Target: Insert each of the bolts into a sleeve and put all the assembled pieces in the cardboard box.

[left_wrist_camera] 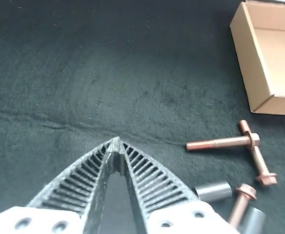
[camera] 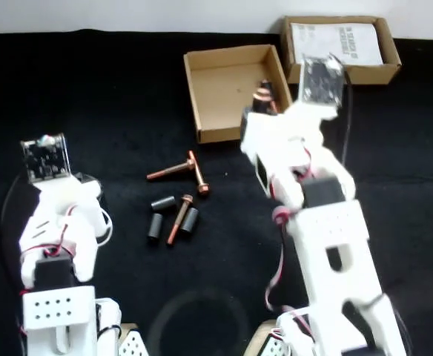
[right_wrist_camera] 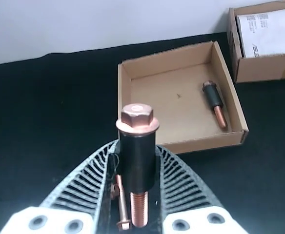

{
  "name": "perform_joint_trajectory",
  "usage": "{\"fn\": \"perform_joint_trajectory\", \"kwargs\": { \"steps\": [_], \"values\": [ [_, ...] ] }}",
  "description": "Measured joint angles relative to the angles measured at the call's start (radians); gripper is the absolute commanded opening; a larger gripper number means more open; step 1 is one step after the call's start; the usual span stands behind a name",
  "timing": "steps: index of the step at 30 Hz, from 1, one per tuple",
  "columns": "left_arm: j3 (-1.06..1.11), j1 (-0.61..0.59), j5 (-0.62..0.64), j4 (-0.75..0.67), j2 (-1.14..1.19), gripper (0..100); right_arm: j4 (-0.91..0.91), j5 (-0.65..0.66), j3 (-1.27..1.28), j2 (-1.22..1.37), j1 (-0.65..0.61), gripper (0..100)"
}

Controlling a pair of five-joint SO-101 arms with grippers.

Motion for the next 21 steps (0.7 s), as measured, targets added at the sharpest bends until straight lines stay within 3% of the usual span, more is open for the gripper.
{"fn": "perform_joint_trajectory", "kwargs": {
  "steps": [10,21],
  "values": [
    [0.305,-0.002,0.002,-0.193,-0.158,1,0.000,0.057,-0.445,0.512,0.020,0.8],
    [0.390,-0.002,0.002,-0.227,-0.236,1,0.000,0.057,-0.939,1.051,0.100,0.8]
  ]
}}
